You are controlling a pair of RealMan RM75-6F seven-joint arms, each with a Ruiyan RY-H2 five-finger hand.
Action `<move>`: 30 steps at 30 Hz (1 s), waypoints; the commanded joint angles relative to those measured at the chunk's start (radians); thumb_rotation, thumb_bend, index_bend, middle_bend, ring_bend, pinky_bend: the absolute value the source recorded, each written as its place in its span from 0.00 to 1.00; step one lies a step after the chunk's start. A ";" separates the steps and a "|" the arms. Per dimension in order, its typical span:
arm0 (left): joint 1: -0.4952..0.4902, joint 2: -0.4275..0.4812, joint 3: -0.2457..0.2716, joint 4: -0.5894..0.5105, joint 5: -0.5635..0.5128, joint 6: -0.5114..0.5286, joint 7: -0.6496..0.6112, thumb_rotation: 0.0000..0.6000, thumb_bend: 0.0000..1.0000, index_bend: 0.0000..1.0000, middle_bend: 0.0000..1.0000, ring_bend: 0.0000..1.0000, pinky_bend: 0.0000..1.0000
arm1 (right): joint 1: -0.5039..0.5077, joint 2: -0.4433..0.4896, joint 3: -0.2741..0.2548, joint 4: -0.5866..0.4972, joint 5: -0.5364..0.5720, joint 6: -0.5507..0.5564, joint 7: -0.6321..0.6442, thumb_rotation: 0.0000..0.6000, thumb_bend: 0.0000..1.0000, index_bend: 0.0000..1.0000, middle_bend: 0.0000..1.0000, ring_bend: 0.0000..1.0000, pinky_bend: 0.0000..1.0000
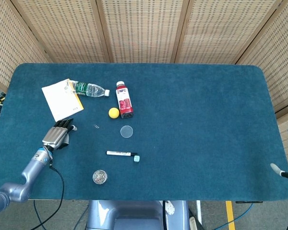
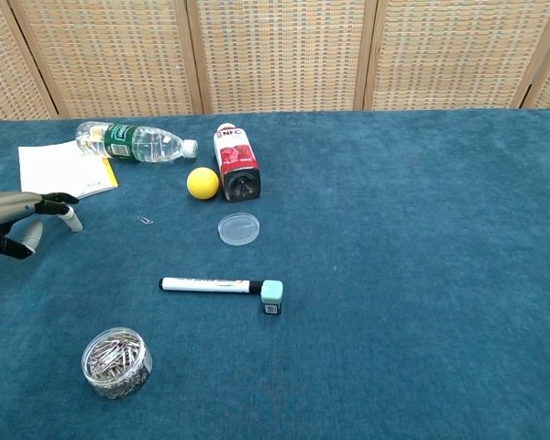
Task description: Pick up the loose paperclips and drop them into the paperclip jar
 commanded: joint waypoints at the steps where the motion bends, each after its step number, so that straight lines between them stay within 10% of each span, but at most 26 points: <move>1: 0.014 0.026 0.004 -0.040 0.013 0.039 0.014 1.00 0.90 0.30 0.00 0.00 0.00 | -0.001 0.000 0.000 -0.001 -0.001 0.002 -0.001 1.00 0.00 0.04 0.00 0.00 0.00; 6: 0.024 0.030 -0.007 -0.032 0.060 0.124 -0.023 1.00 0.88 0.26 0.00 0.00 0.00 | -0.001 0.001 -0.001 -0.001 -0.002 0.001 0.002 1.00 0.00 0.04 0.00 0.00 0.00; 15: -0.005 0.004 0.003 0.074 0.099 0.113 -0.019 1.00 0.45 0.34 0.00 0.00 0.00 | 0.002 -0.001 0.001 0.003 0.003 -0.004 -0.001 1.00 0.00 0.04 0.00 0.00 0.00; 30: -0.065 -0.121 0.066 0.386 0.227 0.118 -0.165 1.00 0.41 0.45 0.00 0.00 0.00 | 0.009 -0.017 0.008 -0.003 0.033 -0.017 -0.064 1.00 0.00 0.04 0.00 0.00 0.00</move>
